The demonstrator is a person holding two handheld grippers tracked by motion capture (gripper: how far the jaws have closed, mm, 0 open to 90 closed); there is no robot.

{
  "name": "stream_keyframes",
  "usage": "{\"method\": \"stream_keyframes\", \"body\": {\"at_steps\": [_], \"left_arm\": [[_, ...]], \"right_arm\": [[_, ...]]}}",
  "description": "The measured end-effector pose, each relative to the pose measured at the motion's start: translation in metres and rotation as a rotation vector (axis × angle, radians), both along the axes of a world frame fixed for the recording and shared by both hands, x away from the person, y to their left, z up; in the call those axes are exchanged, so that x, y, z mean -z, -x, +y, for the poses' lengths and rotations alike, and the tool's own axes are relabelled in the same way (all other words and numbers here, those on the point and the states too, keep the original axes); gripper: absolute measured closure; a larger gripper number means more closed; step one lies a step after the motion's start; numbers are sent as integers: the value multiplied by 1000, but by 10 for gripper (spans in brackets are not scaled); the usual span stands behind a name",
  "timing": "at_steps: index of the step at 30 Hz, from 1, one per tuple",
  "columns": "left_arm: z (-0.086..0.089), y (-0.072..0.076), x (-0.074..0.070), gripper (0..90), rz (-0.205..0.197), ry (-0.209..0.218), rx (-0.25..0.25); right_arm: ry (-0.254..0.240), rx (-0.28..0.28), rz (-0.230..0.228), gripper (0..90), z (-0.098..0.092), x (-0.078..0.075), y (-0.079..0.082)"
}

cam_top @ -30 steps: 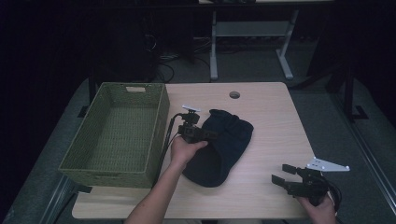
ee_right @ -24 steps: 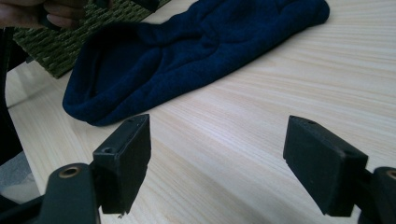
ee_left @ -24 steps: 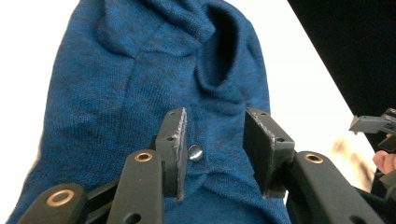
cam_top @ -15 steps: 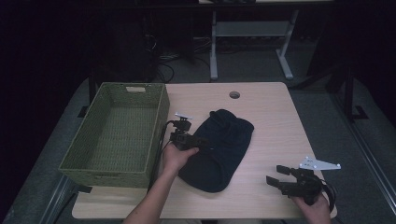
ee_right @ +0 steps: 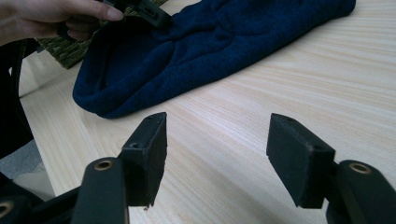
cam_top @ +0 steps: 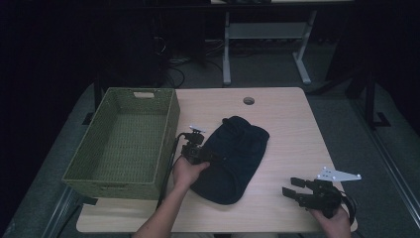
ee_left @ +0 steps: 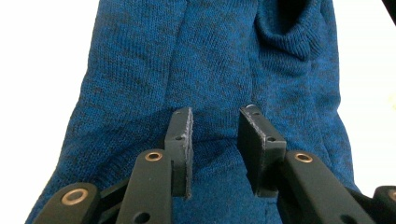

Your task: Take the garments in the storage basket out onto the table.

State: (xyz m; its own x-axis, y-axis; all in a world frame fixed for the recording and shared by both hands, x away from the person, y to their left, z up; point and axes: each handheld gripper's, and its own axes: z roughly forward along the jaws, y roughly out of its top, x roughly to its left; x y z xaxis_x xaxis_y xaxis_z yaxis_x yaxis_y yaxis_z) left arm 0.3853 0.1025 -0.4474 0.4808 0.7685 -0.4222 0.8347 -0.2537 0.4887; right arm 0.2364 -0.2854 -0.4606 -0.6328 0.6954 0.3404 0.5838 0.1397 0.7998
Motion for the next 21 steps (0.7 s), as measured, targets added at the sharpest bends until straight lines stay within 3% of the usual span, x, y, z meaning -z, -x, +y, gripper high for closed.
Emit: {"method": "stream_keyframes", "body": {"at_steps": [9, 21], "left_arm": [[1, 9, 5, 656, 33, 20, 18], [-8, 26, 6, 660, 39, 34, 73]], "right_arm": [[-30, 4, 13, 383, -2, -1, -2], [-80, -15, 55, 407, 5, -5, -18]]}}
